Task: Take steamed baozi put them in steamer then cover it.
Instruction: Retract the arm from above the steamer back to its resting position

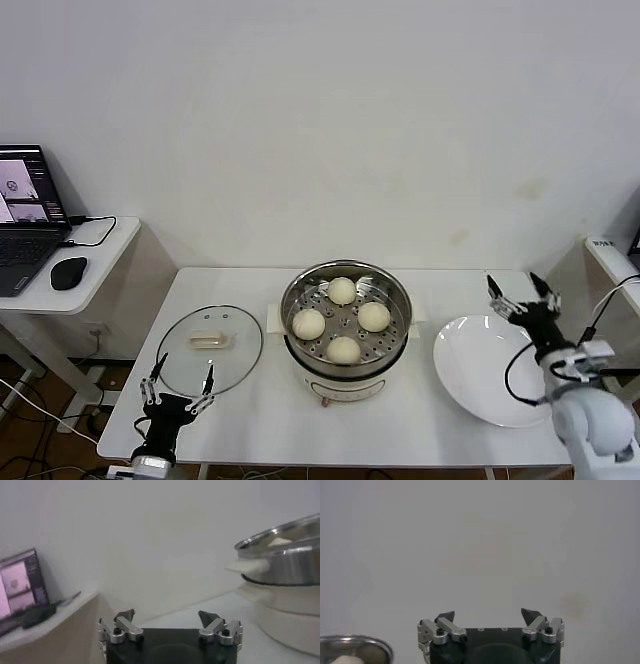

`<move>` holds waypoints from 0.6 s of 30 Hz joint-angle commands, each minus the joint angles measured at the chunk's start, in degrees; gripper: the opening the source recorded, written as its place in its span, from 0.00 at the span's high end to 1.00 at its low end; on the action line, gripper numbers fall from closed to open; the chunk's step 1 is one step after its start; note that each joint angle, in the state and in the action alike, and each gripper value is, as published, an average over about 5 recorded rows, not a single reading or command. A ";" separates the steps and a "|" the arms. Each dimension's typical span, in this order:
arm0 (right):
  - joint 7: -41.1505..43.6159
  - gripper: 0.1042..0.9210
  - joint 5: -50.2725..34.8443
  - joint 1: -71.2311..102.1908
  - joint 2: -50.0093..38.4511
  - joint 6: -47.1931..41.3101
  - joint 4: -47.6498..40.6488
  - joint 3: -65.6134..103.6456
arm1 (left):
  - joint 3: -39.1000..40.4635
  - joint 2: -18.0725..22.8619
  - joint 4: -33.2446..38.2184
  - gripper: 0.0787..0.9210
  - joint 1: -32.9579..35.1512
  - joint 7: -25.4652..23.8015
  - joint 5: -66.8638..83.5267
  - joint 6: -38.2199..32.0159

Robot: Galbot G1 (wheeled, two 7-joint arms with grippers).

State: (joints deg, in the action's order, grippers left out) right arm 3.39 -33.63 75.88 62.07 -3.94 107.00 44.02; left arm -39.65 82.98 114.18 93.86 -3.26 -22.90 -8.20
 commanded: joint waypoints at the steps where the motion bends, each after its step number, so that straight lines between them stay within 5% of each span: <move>1: -7.35 0.12 -0.69 7.23 8.32 0.40 1.15 4.19 | 2.38 -3.92 -7.40 0.12 -2.83 18.50 -44.30 -3.46; 3: -7.28 0.12 -0.57 7.41 8.30 0.37 1.36 4.14 | 3.17 -5.45 -9.68 0.12 -3.74 23.62 -50.25 -1.88; 9: -6.90 0.12 0.06 8.57 8.49 0.40 2.52 4.33 | 5.16 -9.98 -10.00 0.12 -5.96 16.65 -50.94 6.07; 18: -6.93 0.12 1.69 10.40 9.70 0.47 4.51 4.56 | 4.65 -11.58 -17.54 0.12 -11.42 11.37 -48.11 4.26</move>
State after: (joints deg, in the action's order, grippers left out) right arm -2.18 -32.72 83.82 69.87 -3.72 110.15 47.74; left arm -35.86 74.76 103.66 86.97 9.03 -63.02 -5.69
